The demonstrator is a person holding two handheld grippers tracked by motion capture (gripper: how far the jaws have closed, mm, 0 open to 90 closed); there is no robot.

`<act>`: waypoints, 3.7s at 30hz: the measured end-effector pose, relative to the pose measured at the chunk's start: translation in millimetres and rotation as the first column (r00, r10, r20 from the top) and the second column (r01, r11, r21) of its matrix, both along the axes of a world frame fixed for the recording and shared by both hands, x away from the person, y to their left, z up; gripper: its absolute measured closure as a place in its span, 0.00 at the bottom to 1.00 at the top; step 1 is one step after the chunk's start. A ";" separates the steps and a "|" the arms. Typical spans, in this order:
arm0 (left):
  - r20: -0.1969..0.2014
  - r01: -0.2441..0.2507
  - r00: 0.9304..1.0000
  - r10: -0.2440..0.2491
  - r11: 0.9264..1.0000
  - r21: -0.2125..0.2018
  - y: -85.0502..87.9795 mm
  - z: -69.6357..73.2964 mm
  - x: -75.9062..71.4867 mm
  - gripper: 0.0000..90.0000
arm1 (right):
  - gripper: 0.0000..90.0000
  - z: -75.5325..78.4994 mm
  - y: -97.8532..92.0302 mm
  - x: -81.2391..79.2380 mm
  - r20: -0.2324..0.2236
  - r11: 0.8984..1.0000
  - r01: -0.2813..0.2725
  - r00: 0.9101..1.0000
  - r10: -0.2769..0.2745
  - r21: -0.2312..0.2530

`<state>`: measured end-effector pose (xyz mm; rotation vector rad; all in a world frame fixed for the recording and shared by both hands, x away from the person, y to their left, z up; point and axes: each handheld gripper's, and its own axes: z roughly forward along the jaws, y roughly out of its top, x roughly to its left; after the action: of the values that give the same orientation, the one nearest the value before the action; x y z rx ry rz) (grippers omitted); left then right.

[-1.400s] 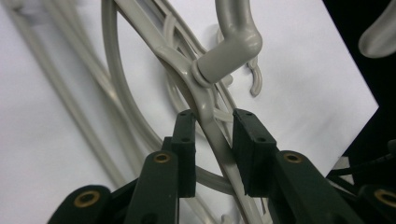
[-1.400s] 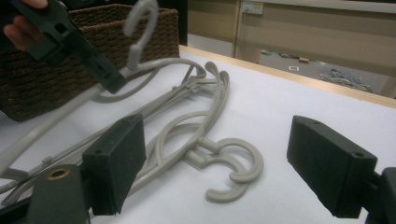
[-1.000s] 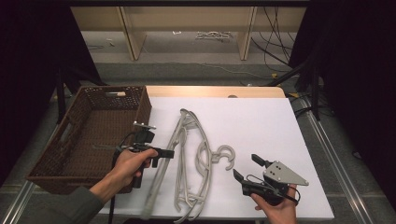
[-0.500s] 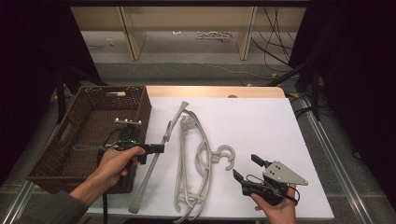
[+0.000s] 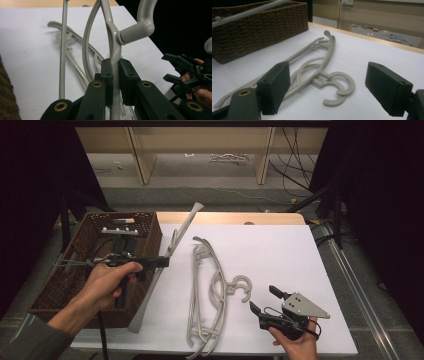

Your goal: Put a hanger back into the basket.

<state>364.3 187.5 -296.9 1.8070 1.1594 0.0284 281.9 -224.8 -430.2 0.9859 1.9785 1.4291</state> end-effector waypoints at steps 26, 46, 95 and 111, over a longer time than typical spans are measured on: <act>0.167 -0.075 0.985 0.049 0.985 0.155 95.9 26.4 28.0 0.92 | 0.24 -1.1 1.0 1.1 0.003 1.000 0.000 1.000 0.000 0.013; 0.206 -0.071 0.979 0.004 0.946 0.316 165.2 -6.1 29.5 0.91 | 0.24 -1.5 0.9 1.0 -0.010 1.000 0.001 1.000 -0.001 -0.008; -0.053 0.074 0.997 -0.055 0.863 0.500 146.1 -106.3 44.5 0.87 | 0.25 -3.3 2.6 1.6 -0.008 1.000 -0.005 1.000 0.005 -0.009; 0.124 -0.075 0.992 0.025 0.907 0.415 131.9 -56.1 25.1 0.48 | 0.25 -3.2 2.6 1.8 -0.008 1.000 -0.004 1.000 0.004 -0.010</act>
<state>389.3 319.3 -353.0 2.1158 1.1790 0.4395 283.7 -222.2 -433.4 0.9847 1.9925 1.4178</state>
